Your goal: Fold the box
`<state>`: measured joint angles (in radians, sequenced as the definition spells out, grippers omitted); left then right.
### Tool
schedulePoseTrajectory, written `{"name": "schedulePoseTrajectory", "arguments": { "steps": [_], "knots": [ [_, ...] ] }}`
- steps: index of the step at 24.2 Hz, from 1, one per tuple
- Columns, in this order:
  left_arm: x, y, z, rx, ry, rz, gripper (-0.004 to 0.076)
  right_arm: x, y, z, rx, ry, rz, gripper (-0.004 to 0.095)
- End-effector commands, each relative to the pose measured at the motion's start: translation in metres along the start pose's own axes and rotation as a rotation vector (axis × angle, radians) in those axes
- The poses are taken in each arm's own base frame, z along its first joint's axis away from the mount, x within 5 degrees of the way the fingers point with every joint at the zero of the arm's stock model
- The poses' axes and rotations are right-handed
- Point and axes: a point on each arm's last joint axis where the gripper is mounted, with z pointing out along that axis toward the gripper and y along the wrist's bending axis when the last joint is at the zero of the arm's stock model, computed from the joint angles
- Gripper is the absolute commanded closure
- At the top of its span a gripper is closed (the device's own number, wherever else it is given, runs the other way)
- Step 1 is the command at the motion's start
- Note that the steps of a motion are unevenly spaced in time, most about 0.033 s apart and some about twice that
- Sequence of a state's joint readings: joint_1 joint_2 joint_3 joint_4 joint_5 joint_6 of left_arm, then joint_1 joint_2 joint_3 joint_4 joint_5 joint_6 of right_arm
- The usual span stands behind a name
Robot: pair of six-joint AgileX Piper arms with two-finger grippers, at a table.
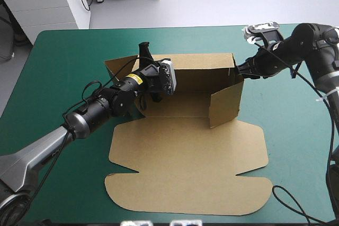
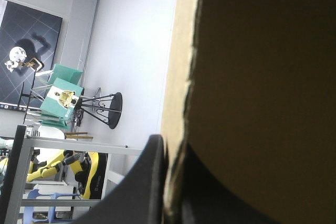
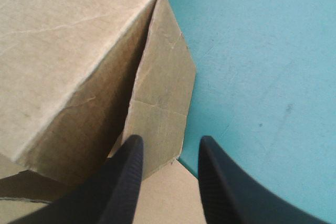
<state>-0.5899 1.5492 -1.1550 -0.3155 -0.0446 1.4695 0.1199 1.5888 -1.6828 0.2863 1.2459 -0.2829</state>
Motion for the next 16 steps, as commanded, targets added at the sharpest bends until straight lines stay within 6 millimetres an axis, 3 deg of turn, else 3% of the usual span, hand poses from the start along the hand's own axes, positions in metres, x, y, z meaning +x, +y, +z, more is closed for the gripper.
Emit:
{"name": "schedulePoseTrajectory", "arguments": {
  "steps": [1,16],
  "knots": [
    [-0.008,0.026,-0.014,-0.123,-0.033,-0.041,0.0731,-0.002,0.01,-0.026,-0.047,-0.087,-0.021,0.0449],
    [-0.008,0.026,-0.014,-0.125,-0.033,-0.036,0.0731,0.0,0.018,-0.04,-0.078,-0.126,-0.011,0.044]
  ]
}}
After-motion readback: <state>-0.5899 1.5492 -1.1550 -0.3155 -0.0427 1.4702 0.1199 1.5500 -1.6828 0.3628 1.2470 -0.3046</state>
